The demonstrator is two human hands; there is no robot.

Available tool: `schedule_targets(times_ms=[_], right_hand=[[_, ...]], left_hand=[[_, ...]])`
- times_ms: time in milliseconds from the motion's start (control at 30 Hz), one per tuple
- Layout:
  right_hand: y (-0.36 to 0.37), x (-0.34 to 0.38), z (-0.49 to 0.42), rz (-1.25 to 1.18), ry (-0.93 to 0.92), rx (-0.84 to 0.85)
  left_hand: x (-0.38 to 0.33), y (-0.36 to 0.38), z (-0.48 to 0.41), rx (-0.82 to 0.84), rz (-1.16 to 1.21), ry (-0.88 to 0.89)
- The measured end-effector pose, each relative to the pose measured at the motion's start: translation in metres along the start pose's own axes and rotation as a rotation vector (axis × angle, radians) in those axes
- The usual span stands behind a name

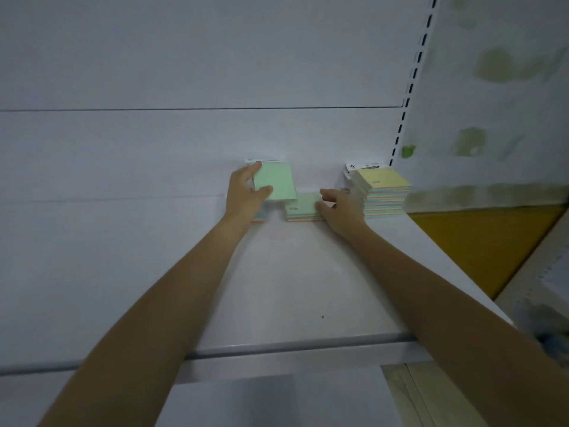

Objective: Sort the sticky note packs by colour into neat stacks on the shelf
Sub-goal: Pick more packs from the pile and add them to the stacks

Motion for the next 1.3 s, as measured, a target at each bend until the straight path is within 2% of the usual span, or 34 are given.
schedule_targets(times_ms=[167, 267, 433, 600, 700, 833, 1000, 1300], right_hand=[[-0.013, 0.0, 0.003, -0.151, -0.011, -0.1], [-0.015, 0.0, 0.006, -0.214, 0.004, -0.104], [-0.012, 0.005, 0.009, -0.193, -0.03, -0.05], [-0.012, 0.007, 0.011, -0.196, -0.027, -0.039], [-0.017, 0.019, 0.016, -0.116, -0.16, -0.093], [-0.02, 0.044, 0.02, 0.048, -0.357, -0.147], [-0.001, 0.07, 0.023, 0.152, -0.441, -0.109], [0.049, 0.146, 0.053, 0.166, -0.485, -0.1]], left_hand=[[-0.002, 0.021, 0.006, 0.08, 0.066, -0.052], [-0.002, 0.04, 0.012, 0.163, -0.003, -0.077], [0.005, 0.064, 0.015, 0.269, -0.207, -0.104], [0.006, 0.07, 0.011, 0.271, -0.231, -0.148], [-0.002, 0.065, 0.012, 0.257, -0.292, -0.084], [-0.025, 0.027, 0.01, 0.143, -0.391, 0.104], [-0.021, -0.043, 0.017, 0.094, -0.521, 0.25], [0.013, -0.16, 0.032, 0.106, -0.673, 0.294]])
Point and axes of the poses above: each hand's wrist, its own z-axis away from the middle knuckle, its own y-axis out of the palm, x = y × z, the point moved 8 cm from there along -z, towards the middle knuckle, and after that the axes turned 2 degrees about -x, right-handed, at the moved point
